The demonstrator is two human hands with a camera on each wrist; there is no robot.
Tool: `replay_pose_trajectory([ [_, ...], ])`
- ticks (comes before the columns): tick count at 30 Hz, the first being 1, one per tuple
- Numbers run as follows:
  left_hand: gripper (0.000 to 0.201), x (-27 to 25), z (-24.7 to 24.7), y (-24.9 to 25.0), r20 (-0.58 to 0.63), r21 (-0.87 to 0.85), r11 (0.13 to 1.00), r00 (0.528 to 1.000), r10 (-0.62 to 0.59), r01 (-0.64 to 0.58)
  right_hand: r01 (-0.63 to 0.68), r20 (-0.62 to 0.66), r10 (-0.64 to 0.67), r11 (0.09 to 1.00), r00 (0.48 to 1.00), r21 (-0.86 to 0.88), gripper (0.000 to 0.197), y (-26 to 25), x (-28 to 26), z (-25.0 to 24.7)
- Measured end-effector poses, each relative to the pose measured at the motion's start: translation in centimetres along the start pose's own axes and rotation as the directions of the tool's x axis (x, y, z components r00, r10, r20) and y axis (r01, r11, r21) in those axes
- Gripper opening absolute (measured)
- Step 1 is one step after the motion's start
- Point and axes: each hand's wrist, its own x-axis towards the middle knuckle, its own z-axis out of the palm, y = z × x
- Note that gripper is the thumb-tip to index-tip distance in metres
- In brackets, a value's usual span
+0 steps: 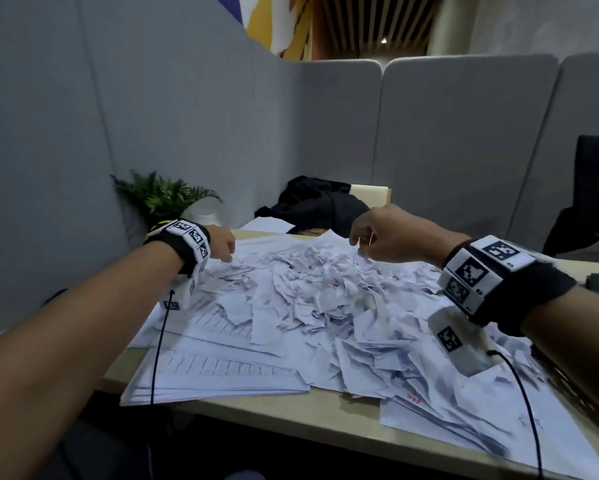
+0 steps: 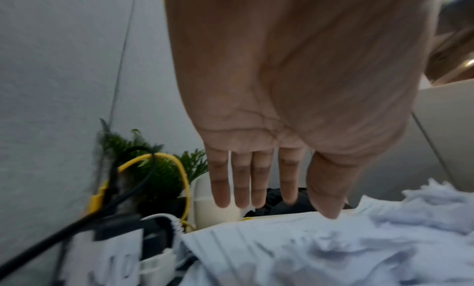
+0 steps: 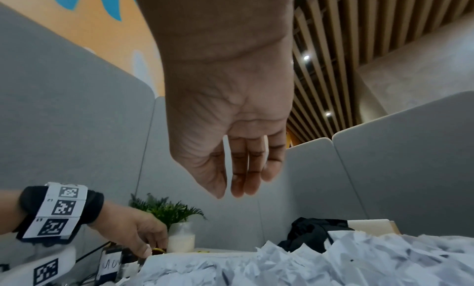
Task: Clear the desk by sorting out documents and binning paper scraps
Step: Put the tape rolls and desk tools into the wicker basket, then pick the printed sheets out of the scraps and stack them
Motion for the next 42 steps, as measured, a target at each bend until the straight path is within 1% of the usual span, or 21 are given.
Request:
replay_pose_trajectory([
  [3,0.045,0.7,1.3,-2.1,-0.008,-0.032,0.997,0.998,-0.067,0.067,0.026,0.027,-0.025,0.998,0.999,-0.049,0.016,-1.0,1.1,0.9],
  [7,0.044,1.5,2.4,-3.3,-0.006,-0.037,0.998,0.998,-0.059,0.059,0.059,0.047,-0.056,0.996,0.997,-0.069,0.019,-1.9,1.8,2.0],
  [11,0.041,2.2,2.2,-3.6,-0.014,-0.070,0.995,0.998,-0.066,0.065,0.072,0.064,-0.067,0.994,0.996,-0.080,0.019,-2.4,2.7,2.9],
  [15,0.037,3.9,1.4,-3.9,-0.027,-0.123,0.991,0.998,-0.050,0.046,0.089,0.104,-0.075,0.986,0.992,-0.141,0.023,-2.9,3.6,3.9],
  [19,0.033,6.7,0.5,-4.0,0.003,-0.189,0.981,0.999,-0.033,0.033,0.118,0.144,-0.089,0.972,0.986,-0.203,0.025,-2.8,4.9,4.9],
  [21,0.034,8.0,0.5,-3.4,0.028,-0.208,0.978,0.999,-0.018,0.023,0.115,0.140,-0.089,0.975,0.986,-0.188,0.026,-2.5,5.6,5.4],
  [24,0.037,10.3,1.1,-2.3,0.037,-0.190,0.982,0.999,0.008,-0.001,0.106,0.151,-0.085,0.985,0.985,-0.138,0.026,-2.3,6.5,6.4],
  [27,0.037,12.7,2.2,-1.4,0.058,-0.142,0.988,0.996,0.068,-0.059,0.088,0.149,-0.073,0.991,0.986,-0.098,0.023,-1.9,7.4,7.4],
  [28,0.036,13.3,2.6,-1.1,0.038,-0.124,0.991,0.997,0.061,-0.056,0.084,0.142,-0.071,0.992,0.987,-0.091,0.022,-1.8,7.7,7.6],
  [30,0.030,13.8,3.3,-0.7,-0.029,-0.097,0.995,1.000,0.008,-0.010,0.078,0.125,-0.067,0.993,0.990,-0.086,0.021,-1.4,8.3,7.9],
  [32,0.021,14.1,3.6,-0.4,-0.040,-0.064,0.998,0.999,0.001,-0.003,0.063,0.104,-0.054,0.995,0.993,-0.080,0.022,-1.1,8.8,8.1],
  [33,0.020,14.3,3.7,-0.5,-0.057,-0.058,0.998,0.998,-0.002,-0.001,0.052,0.092,-0.045,0.996,0.995,-0.073,0.022,-0.9,9.1,8.2],
  [35,0.024,14.7,3.3,-0.6,-0.133,-0.075,0.997,0.991,-0.033,0.023,0.030,0.069,-0.026,0.998,0.997,-0.054,0.022,-0.7,9.3,8.5],
  [36,0.021,14.5,2.9,-0.5,-0.164,-0.097,0.995,0.985,-0.043,0.027,0.024,0.061,-0.021,0.999,0.998,-0.047,0.022,-0.6,9.3,8.6],
  [37,0.016,14.3,2.6,-0.5,-0.194,-0.107,0.994,0.980,-0.038,0.017,0.022,0.057,-0.020,0.999,0.998,-0.042,0.022,-0.5,9.4,8.8],
  [38,0.016,14.0,2.2,-0.2,-0.224,-0.117,0.993,0.974,-0.033,0.006,0.022,0.055,-0.020,0.999,0.998,-0.039,0.022,-0.4,9.3,8.9],
  [40,0.021,13.7,1.6,0.1,-0.264,-0.138,0.990,0.964,-0.014,-0.023,0.017,0.053,-0.015,0.999,0.998,-0.035,0.022,-0.2,9.2,9.0],
  [42,0.021,13.3,1.2,0.3,-0.295,-0.159,0.986,0.955,-0.009,-0.040,0.003,0.050,-0.001,0.999,0.999,-0.038,0.022,-0.1,8.9,9.0],
])
